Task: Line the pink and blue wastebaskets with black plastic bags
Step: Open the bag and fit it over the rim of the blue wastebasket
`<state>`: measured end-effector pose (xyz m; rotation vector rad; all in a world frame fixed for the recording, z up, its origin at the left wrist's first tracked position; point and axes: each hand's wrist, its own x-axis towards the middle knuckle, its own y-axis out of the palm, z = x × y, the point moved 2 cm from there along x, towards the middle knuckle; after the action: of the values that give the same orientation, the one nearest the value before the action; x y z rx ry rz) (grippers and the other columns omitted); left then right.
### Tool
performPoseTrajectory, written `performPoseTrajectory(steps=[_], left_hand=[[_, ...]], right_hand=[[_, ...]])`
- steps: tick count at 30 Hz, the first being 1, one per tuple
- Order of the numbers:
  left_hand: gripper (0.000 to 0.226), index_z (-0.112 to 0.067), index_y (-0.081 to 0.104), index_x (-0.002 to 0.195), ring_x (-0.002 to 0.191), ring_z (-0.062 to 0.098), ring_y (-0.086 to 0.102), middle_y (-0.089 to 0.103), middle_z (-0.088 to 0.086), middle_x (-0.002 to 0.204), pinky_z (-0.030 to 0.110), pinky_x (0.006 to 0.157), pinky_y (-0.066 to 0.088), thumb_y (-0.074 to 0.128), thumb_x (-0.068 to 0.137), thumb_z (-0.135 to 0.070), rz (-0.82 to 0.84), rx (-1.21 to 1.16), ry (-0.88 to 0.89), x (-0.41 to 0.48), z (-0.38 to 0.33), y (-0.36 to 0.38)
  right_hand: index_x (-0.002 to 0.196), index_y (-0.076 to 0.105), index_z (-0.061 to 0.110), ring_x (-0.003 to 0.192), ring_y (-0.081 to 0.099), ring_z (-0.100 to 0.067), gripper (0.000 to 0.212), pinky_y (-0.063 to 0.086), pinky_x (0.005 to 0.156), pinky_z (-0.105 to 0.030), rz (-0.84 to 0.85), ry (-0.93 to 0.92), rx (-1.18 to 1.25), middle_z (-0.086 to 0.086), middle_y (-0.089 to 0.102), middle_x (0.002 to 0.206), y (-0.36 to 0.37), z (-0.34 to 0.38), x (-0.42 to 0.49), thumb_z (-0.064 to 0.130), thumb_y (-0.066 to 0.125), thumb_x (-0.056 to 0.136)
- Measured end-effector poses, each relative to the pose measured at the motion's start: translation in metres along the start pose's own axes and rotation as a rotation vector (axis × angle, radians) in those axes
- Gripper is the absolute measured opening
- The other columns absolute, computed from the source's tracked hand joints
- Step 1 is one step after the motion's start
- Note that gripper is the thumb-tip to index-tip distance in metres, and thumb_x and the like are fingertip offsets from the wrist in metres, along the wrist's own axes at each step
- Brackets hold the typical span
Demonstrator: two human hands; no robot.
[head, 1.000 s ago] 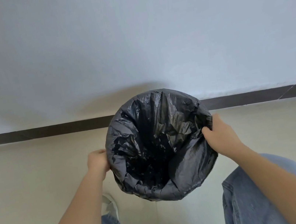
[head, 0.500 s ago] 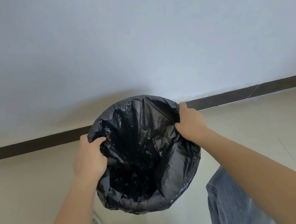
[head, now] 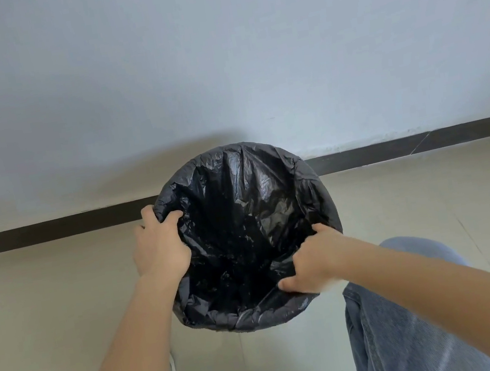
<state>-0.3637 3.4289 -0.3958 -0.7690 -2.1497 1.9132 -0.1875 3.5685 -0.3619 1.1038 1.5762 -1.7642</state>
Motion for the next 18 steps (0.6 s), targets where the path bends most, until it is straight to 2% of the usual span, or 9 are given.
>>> performPoseTrajectory(steps=[2,4,7,8,10,12,13,16,18], left_hand=[[0.056,-0.030,0.046,0.137,0.128,0.039,0.032,0.019,0.010,0.152,0.046,0.093,0.045,0.058,0.084,-0.015,0.054,-0.023,-0.020,-0.001,0.000,-0.003],[0.061,-0.029,0.041,0.139,0.142,0.040,0.010,0.005,0.012,0.158,0.052,0.109,0.029,0.063,0.082,-0.030,0.143,0.006,-0.074,-0.001,-0.005,-0.012],[0.069,-0.018,0.039,0.139,0.146,0.035,-0.013,-0.014,0.011,0.160,0.057,0.114,0.012,0.062,0.080,-0.047,0.274,0.237,0.028,-0.010,-0.030,-0.030],[0.072,-0.016,0.038,0.140,0.146,0.035,-0.012,-0.012,0.011,0.160,0.057,0.114,0.010,0.060,0.080,-0.051,0.370,0.303,0.108,-0.019,-0.040,-0.030],[0.078,-0.017,0.036,0.144,0.146,0.035,0.007,0.009,0.011,0.161,0.054,0.116,0.015,0.049,0.082,-0.062,0.689,0.376,0.222,-0.043,-0.055,-0.017],[0.082,-0.018,0.033,0.146,0.142,0.033,0.026,0.028,0.009,0.156,0.048,0.117,0.020,0.029,0.085,-0.071,0.989,0.445,0.232,-0.063,-0.053,0.000],[0.081,-0.019,0.030,0.148,0.143,0.032,0.025,0.027,0.008,0.157,0.048,0.118,0.015,0.020,0.086,-0.071,1.056,0.493,0.226,-0.068,-0.049,0.006],[0.073,-0.026,0.024,0.150,0.148,0.031,0.007,0.017,0.005,0.160,0.053,0.116,-0.009,0.009,0.090,-0.066,1.004,0.672,0.253,-0.059,-0.037,0.008],[0.072,-0.026,0.026,0.149,0.148,0.032,0.005,0.019,0.006,0.160,0.055,0.115,-0.012,0.012,0.090,-0.066,0.991,0.749,0.301,-0.048,-0.033,0.009]], right_hand=[[0.108,0.060,0.010,0.120,0.051,-0.030,0.052,0.008,0.118,-0.053,-0.083,-0.032,-0.040,-0.008,0.065,0.108,-0.007,0.001,0.006,0.049,0.027,0.098],[0.105,0.058,0.008,0.110,0.057,-0.030,0.044,0.007,0.118,-0.054,-0.200,-0.094,-0.027,-0.008,0.066,0.096,-0.008,0.005,0.009,0.043,0.033,0.097],[0.127,0.055,0.014,0.125,0.049,-0.029,0.048,-0.005,0.117,-0.057,-0.268,-0.146,0.062,-0.010,0.065,0.117,-0.001,0.008,0.011,0.044,0.033,0.096],[0.133,0.051,0.016,0.134,0.038,-0.030,0.050,-0.009,0.116,-0.058,-0.310,-0.131,0.021,-0.011,0.057,0.130,-0.001,0.005,0.012,0.044,0.034,0.096],[0.143,0.038,0.015,0.146,0.013,-0.033,0.055,-0.014,0.113,-0.059,-0.420,-0.068,-0.113,-0.014,0.031,0.153,-0.004,-0.009,0.019,0.043,0.036,0.095],[0.148,0.026,0.012,0.148,0.000,-0.032,0.061,-0.016,0.112,-0.057,-0.460,0.017,-0.205,-0.013,0.016,0.160,-0.006,-0.027,0.029,0.040,0.037,0.095],[0.148,0.028,0.011,0.148,-0.002,-0.032,0.060,-0.017,0.112,-0.056,-0.439,0.051,-0.247,-0.014,0.017,0.159,-0.007,-0.033,0.033,0.038,0.037,0.095],[0.136,0.050,0.014,0.148,0.005,-0.034,0.048,-0.020,0.113,-0.055,-0.276,0.073,-0.364,-0.014,0.037,0.151,-0.008,-0.038,0.043,0.033,0.037,0.094],[0.135,0.050,0.016,0.146,0.019,-0.031,0.044,-0.012,0.116,-0.052,-0.162,0.044,-0.354,-0.010,0.045,0.147,-0.011,-0.029,0.045,0.031,0.035,0.096]])
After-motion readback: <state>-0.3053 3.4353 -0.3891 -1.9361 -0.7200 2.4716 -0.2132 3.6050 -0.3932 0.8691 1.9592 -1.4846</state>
